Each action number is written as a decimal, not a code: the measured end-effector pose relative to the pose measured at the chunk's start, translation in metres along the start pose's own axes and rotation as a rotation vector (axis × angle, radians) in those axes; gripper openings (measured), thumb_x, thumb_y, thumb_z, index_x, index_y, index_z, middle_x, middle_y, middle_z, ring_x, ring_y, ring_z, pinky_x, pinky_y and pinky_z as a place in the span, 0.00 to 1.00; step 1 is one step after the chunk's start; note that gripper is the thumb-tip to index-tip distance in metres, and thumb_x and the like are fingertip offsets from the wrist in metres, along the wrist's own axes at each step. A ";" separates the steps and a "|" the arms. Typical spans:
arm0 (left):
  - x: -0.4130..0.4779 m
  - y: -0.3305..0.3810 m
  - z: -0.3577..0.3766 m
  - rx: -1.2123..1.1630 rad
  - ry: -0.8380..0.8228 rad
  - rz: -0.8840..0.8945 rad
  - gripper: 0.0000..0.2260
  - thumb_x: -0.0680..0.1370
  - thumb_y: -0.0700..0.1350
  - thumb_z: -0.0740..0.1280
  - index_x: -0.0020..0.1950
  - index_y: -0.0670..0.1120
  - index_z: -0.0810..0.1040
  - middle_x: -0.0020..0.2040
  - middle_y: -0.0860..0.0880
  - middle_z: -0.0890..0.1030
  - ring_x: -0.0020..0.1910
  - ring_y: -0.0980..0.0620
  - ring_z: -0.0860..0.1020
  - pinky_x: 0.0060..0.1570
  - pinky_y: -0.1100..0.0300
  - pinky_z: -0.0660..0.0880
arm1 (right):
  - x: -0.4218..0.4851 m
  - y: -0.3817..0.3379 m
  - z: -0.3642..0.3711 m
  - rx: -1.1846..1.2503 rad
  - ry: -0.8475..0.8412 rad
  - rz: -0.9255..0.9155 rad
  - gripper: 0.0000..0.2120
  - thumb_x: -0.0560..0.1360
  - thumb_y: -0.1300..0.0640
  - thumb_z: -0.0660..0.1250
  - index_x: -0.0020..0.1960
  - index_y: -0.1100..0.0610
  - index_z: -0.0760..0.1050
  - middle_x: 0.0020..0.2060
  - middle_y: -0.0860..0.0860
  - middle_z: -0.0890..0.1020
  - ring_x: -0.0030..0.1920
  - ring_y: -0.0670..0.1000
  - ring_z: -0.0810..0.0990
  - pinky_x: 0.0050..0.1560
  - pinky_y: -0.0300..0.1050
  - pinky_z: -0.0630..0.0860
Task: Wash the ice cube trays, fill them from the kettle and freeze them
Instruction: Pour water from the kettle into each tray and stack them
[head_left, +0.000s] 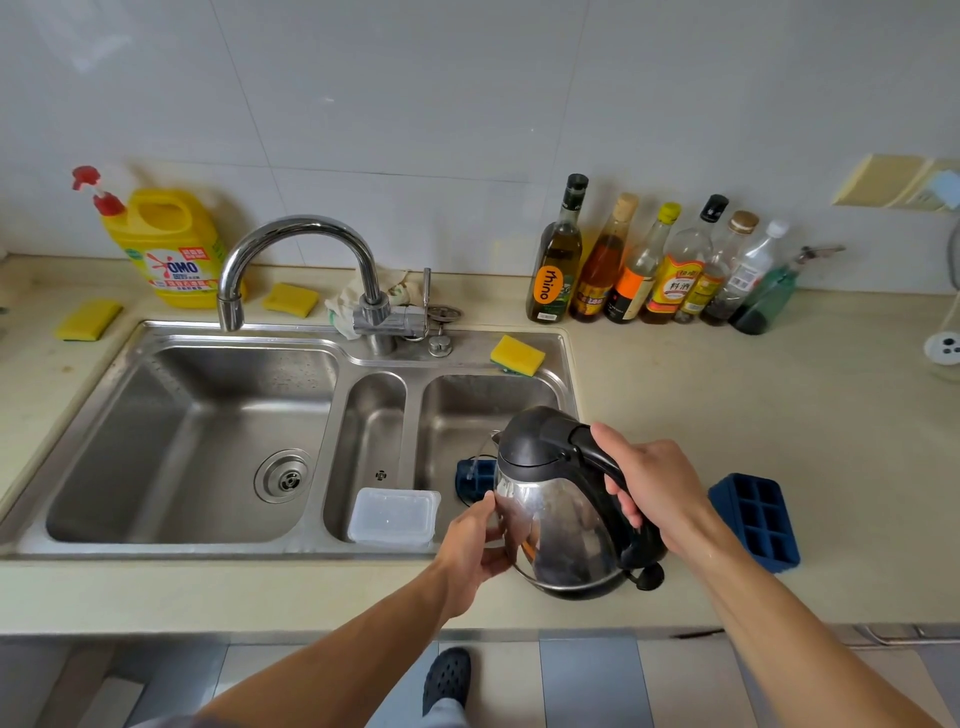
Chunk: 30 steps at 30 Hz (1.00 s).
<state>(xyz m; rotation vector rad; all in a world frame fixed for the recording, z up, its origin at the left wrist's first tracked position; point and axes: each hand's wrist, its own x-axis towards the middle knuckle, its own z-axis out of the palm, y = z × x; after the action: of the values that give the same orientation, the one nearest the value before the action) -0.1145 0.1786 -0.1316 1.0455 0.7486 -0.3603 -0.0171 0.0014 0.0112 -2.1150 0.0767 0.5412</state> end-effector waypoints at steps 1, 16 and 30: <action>-0.001 0.000 0.000 -0.004 0.006 -0.003 0.23 0.86 0.57 0.54 0.47 0.47 0.84 0.49 0.43 0.87 0.44 0.50 0.84 0.48 0.55 0.79 | 0.000 0.000 -0.001 -0.001 0.001 0.000 0.31 0.78 0.36 0.65 0.31 0.62 0.78 0.23 0.55 0.75 0.22 0.52 0.71 0.32 0.46 0.72; -0.009 0.002 0.012 0.009 0.018 -0.025 0.22 0.85 0.57 0.56 0.55 0.43 0.83 0.49 0.43 0.87 0.49 0.46 0.83 0.48 0.54 0.80 | -0.005 0.003 -0.012 0.007 0.013 0.003 0.31 0.77 0.35 0.65 0.30 0.60 0.77 0.22 0.54 0.74 0.22 0.52 0.70 0.31 0.45 0.71; -0.009 0.001 0.024 -0.006 0.018 -0.052 0.21 0.85 0.57 0.57 0.58 0.43 0.82 0.49 0.43 0.87 0.49 0.46 0.85 0.45 0.54 0.80 | -0.010 0.004 -0.025 0.027 0.025 0.022 0.31 0.77 0.35 0.65 0.30 0.60 0.76 0.21 0.52 0.74 0.22 0.52 0.69 0.29 0.44 0.71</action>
<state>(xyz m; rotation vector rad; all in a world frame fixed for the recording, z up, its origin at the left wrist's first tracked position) -0.1106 0.1574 -0.1176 1.0263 0.7937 -0.3942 -0.0182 -0.0229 0.0241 -2.0975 0.1210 0.5242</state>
